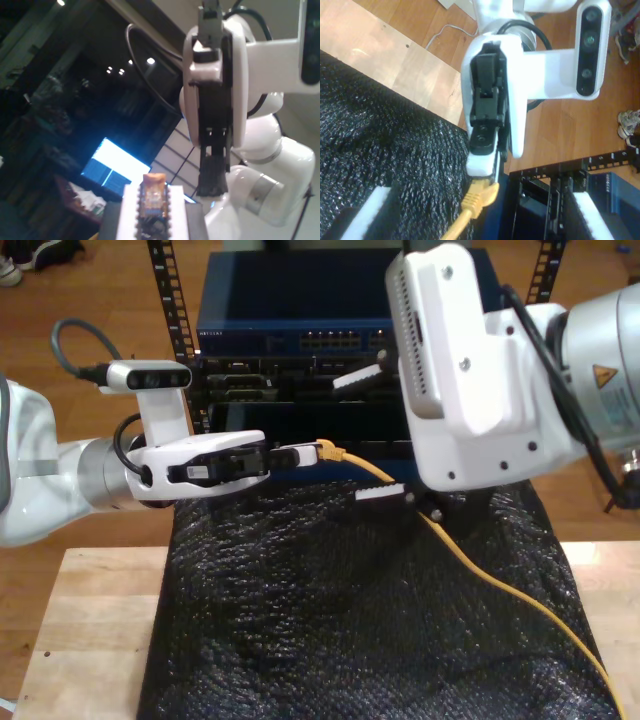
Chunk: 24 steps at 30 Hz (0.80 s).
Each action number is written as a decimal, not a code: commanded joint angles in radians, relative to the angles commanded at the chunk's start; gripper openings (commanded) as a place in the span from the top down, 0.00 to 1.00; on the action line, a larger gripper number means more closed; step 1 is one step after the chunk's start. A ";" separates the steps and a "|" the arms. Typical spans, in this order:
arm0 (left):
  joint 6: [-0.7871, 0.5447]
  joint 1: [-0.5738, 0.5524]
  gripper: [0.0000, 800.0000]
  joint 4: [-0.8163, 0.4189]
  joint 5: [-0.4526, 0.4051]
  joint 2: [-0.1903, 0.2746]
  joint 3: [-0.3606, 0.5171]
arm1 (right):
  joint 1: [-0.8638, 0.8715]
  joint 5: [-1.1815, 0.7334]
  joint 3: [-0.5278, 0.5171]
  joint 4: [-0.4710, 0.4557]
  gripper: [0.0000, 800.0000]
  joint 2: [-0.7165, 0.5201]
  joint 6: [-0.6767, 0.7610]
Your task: Grab the cable and plug it in
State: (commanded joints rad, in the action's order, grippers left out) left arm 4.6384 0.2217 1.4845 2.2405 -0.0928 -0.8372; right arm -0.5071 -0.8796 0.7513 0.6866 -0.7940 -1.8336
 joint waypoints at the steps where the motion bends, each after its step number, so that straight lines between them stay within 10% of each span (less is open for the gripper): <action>1: 0.000 0.000 0.99 0.005 0.015 -0.005 -0.003 | 0.000 0.006 -0.005 0.000 0.04 0.000 0.000; 24: 0.041 -0.002 0.99 0.008 0.092 -0.032 -0.002 | -0.081 0.203 -0.077 -0.002 0.33 0.000 -0.008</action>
State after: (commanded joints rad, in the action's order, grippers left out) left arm 4.6798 0.2202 1.4922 2.3326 -0.1250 -0.8387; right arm -0.5884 -0.6770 0.6745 0.6851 -0.7940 -1.8412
